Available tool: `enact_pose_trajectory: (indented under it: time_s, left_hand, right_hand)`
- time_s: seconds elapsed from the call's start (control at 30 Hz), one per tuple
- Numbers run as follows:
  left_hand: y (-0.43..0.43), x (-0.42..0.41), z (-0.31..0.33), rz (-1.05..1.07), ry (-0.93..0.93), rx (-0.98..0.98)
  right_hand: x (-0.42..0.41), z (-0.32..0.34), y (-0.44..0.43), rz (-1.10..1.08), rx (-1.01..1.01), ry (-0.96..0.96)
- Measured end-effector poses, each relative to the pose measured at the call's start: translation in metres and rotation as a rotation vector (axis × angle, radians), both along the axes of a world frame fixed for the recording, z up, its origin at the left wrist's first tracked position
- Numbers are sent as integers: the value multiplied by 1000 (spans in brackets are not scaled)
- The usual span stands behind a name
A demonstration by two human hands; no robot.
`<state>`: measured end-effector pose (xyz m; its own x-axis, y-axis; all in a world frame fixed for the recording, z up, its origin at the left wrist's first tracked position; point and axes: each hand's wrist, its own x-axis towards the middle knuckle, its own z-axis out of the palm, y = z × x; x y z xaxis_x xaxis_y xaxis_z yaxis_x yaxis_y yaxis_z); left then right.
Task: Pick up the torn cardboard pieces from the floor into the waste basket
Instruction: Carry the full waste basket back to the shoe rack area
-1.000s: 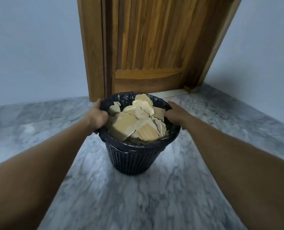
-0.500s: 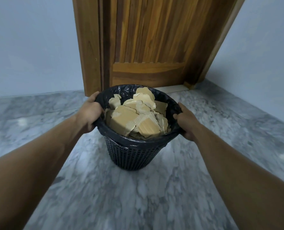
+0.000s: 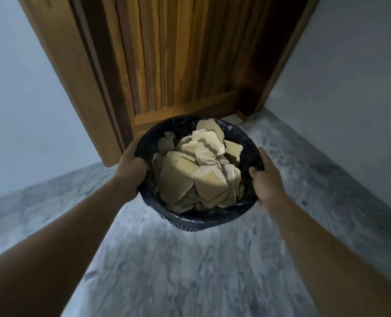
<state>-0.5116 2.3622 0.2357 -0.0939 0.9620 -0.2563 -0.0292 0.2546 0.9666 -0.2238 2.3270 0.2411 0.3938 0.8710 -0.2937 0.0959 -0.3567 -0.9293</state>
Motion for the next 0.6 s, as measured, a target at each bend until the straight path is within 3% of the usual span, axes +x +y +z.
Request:
enact_pose_trajectory:
  time_s: [0.13, 0.3, 0.47, 0.6]
  left_hand:
    - [11, 65, 135, -22, 16, -88]
    - [20, 145, 274, -233, 62, -56]
    - [27, 236, 378, -432, 86, 1]
    - [13, 320, 452, -646, -1, 65]
  right_hand:
    - [60, 121, -15, -97, -3, 10]
    - [141, 250, -44, -170, 14, 43]
    - [212, 366, -97, -366, 90, 85]
    - [258, 434, -154, -569, 140, 54]
